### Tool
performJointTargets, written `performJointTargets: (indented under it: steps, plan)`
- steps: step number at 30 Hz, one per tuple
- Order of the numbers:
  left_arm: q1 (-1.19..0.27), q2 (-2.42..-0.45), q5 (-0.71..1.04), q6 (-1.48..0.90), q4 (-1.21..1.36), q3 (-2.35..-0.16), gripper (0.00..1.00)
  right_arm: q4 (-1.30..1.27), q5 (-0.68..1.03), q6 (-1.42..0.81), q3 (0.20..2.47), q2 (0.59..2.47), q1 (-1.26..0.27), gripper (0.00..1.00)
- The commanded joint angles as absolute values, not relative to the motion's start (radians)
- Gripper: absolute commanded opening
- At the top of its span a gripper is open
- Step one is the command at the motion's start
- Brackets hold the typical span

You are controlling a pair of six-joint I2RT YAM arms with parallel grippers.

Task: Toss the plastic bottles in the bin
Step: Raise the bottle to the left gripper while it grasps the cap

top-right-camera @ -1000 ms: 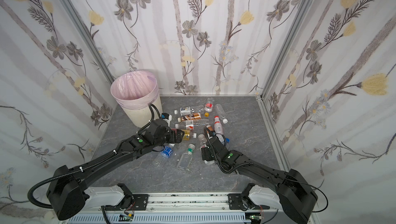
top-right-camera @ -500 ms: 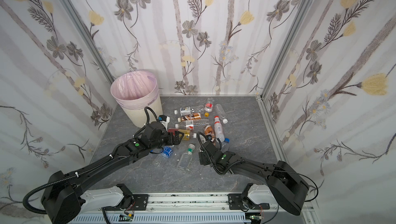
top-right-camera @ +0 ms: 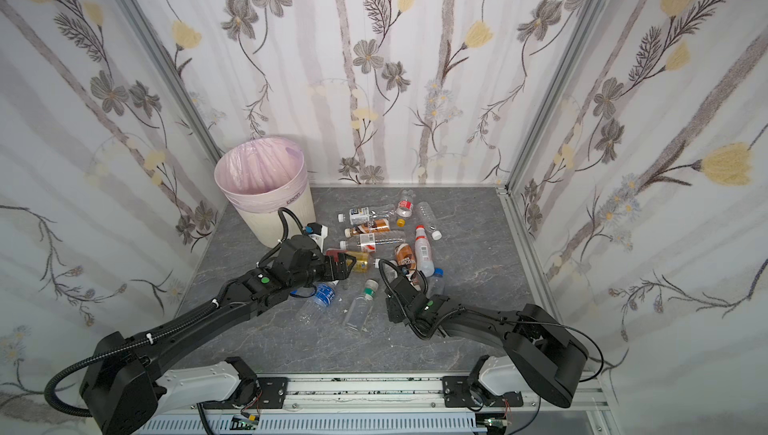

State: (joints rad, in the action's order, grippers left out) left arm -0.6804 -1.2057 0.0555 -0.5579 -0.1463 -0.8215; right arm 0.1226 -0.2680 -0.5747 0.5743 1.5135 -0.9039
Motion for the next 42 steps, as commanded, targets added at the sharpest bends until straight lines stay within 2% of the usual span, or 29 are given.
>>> performJointTargets:
  steps: [1,11,20,28,42]
  plan:
    - [-0.671,-1.207,0.053,-0.585,-0.114,-0.82,1.0,0.08,-0.275,-0.583,0.587,1.519,-0.905,0.67]
    - [-0.63,-1.228,0.078,-0.656,-0.103,-0.868,1.0,0.093,-0.279,-0.563,0.615,1.439,-0.905,0.64]
    - [-0.57,-1.298,0.245,-0.807,0.008,-0.996,1.0,0.055,-0.359,-0.453,0.737,1.309,-0.904,0.64]
    - [-0.553,-1.423,0.426,-0.923,0.142,-1.109,1.0,-0.012,-0.353,-0.355,0.926,1.387,-0.904,0.64]
    - [-0.531,-1.467,0.497,-0.934,0.228,-1.141,1.0,-0.084,-0.285,-0.31,1.014,1.473,-0.903,0.65]
